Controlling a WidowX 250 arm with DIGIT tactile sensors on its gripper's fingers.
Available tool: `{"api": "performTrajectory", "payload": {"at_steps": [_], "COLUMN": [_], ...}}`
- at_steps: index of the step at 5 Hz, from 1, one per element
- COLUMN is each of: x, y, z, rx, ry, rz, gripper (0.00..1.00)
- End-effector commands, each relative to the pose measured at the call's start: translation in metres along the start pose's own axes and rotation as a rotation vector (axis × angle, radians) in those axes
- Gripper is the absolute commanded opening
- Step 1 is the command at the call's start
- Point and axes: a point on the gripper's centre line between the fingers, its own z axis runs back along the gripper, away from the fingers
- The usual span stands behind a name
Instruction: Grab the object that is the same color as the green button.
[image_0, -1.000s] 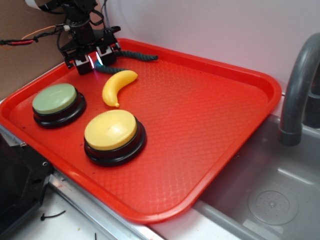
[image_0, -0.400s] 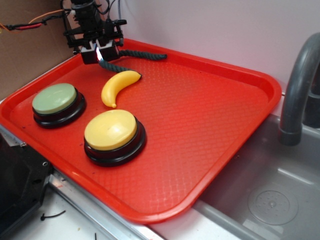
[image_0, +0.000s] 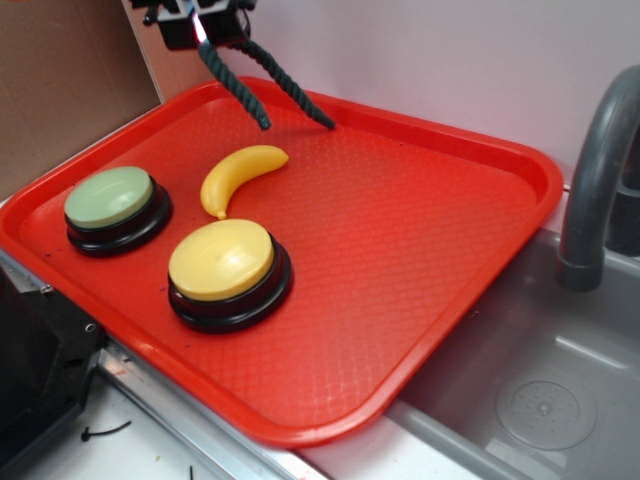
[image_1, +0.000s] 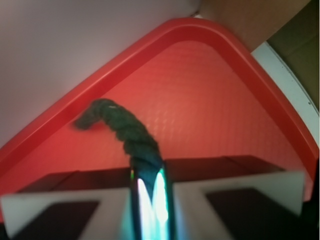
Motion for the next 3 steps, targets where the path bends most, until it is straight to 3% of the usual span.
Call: {"api": "performTrajectory", "payload": {"at_steps": [1,2,3], "x": [-0.042,-0.06,-0.059], "y": [-0.049,-0.062,-0.062], "z": [0.087,0.098,0.092], "rx": [-0.19,-0.191,-0.096], "ry": [0.003,-0.012,-0.015], "rz": [-0.161,-0.217,-0.186], "gripper": [0.0,0.0,0.0]}}
